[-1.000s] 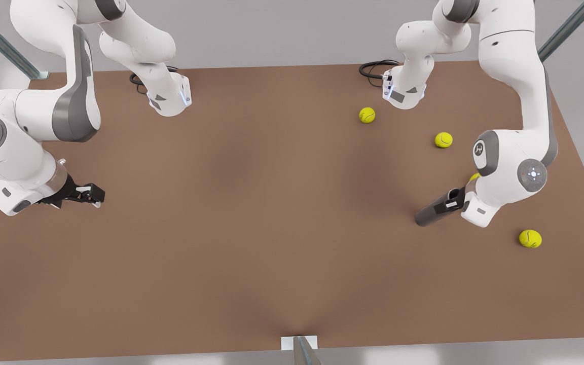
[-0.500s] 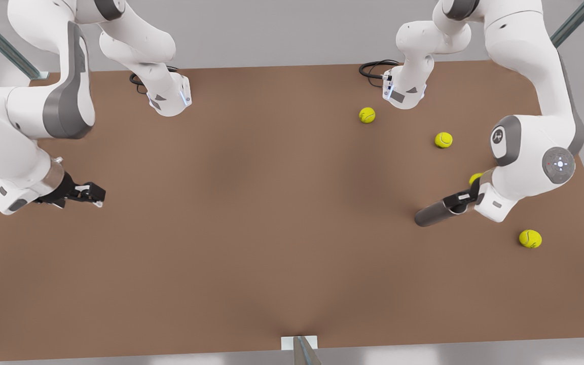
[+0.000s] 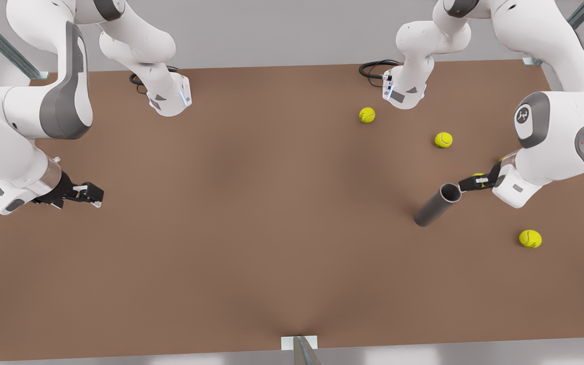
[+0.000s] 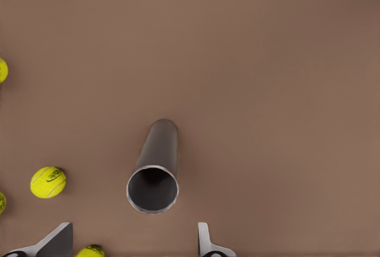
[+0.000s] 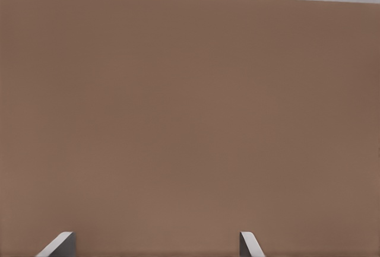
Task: Put the tennis tube upright
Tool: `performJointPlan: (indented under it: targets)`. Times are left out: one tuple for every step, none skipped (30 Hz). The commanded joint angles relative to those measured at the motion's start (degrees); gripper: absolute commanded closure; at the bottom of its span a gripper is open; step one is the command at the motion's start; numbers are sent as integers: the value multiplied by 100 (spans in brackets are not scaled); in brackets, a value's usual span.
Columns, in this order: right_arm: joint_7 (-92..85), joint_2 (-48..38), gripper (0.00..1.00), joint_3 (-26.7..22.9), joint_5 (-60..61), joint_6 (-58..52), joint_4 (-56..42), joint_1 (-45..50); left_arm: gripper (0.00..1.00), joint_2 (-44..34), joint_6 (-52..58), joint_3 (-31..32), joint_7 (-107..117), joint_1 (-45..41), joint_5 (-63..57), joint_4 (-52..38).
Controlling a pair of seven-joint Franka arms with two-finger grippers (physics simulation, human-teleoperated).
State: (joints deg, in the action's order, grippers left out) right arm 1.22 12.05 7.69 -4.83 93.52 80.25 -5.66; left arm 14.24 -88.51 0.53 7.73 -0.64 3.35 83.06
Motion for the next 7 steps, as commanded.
performJointPlan:
  targets:
    - [1,0,0,4,0,0,0,4,0,0,0,0,0,2,-63,0]
    - [1,0,0,-5,0,0,0,4,0,8,0,0,0,2,-63,0]
    - [18,0,0,-5,0,0,0,4,0,8,0,0,0,2,-63,0]
    - [18,0,0,-5,0,0,0,4,0,8,0,0,0,2,-63,0]
    - [27,0,0,-5,0,0,0,13,0,8,0,0,0,2,-63,0]
    - [36,0,0,-5,0,0,0,13,0,8,0,0,9,11,-63,0]
    - [36,0,0,-5,0,0,0,13,0,8,0,0,9,11,-63,0]
